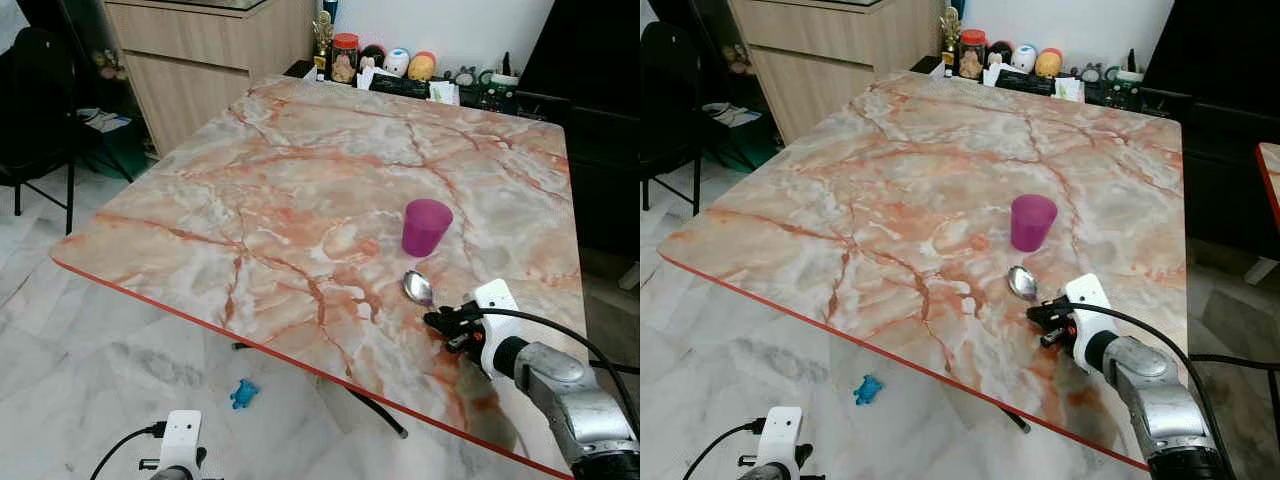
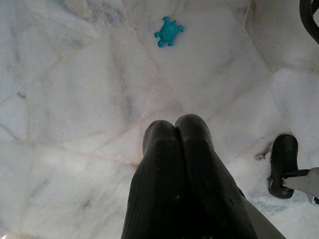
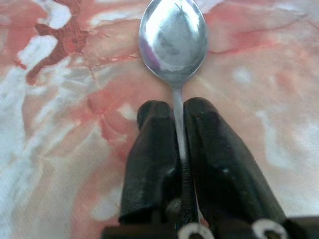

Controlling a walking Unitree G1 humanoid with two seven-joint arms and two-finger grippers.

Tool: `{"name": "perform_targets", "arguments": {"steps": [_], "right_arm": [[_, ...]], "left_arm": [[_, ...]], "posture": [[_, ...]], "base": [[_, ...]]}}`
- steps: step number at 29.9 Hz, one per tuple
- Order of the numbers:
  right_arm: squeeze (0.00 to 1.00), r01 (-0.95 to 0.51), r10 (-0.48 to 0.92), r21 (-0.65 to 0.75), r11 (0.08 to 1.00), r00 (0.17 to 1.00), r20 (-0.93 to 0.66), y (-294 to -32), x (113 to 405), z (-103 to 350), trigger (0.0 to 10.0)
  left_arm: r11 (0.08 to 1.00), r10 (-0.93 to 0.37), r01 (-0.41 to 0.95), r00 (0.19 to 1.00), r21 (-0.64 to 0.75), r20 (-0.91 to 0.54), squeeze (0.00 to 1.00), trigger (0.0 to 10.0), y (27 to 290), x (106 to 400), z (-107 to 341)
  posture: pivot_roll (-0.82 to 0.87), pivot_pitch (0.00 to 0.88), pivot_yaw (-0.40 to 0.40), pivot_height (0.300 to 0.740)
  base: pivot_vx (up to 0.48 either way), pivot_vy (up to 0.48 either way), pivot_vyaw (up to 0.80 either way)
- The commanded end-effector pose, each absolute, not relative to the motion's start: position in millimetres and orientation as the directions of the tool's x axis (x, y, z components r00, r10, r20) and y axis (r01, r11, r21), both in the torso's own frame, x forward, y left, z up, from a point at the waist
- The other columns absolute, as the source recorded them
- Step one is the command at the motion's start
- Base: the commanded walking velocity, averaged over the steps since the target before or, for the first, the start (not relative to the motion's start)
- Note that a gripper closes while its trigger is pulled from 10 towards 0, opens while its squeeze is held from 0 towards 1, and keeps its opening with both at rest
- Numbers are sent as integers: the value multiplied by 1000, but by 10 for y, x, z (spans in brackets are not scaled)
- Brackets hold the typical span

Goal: Setting the table

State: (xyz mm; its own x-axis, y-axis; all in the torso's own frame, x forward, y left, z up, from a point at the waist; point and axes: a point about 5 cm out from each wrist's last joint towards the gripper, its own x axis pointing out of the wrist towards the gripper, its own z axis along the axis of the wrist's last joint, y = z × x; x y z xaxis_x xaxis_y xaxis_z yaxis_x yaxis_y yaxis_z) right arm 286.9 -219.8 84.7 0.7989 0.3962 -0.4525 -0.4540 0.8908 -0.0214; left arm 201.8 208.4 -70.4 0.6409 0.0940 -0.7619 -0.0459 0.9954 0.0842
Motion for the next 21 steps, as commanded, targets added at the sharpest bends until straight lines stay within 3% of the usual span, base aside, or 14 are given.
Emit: {"name": "perform_targets", "arguments": {"steps": [1, 8, 19, 20, 21], "right_arm": [[0, -471, 399, -30, 882, 778, -486, -2130, 2865, 777, 0], [0, -488, 416, -35, 872, 777, -473, -2055, 2862, 779, 0], [0, -455, 401, -97, 885, 852, -336, -1953, 2963, 1024, 0], [0, -449, 397, -99, 888, 858, -326, -1948, 2967, 1044, 3922], [0, -441, 392, -97, 892, 864, -317, -1945, 2972, 1063, 6118]], "left_arm": [[996, 92, -42, 620, 84, -779, 0, 10000, 2084, 1967, -736], [996, 91, -42, 619, 83, -780, 0, 10000, 2081, 1964, -738], [995, 95, -45, 616, 85, -782, 0, 10000, 2086, 1953, -743], [995, 95, -45, 616, 85, -782, 0, 10000, 2087, 1952, -743], [995, 95, -45, 616, 85, -782, 0, 10000, 2088, 1951, -744]], "posture": [[52, 75, -2, 740], [54, 75, -2, 740], [55, 75, -3, 740], [54, 73, -2, 740], [54, 73, -2, 740]], "base": [[0, 0, 0], [0, 0, 0], [0, 0, 0], [0, 0, 0], [0, 0, 0]]}}
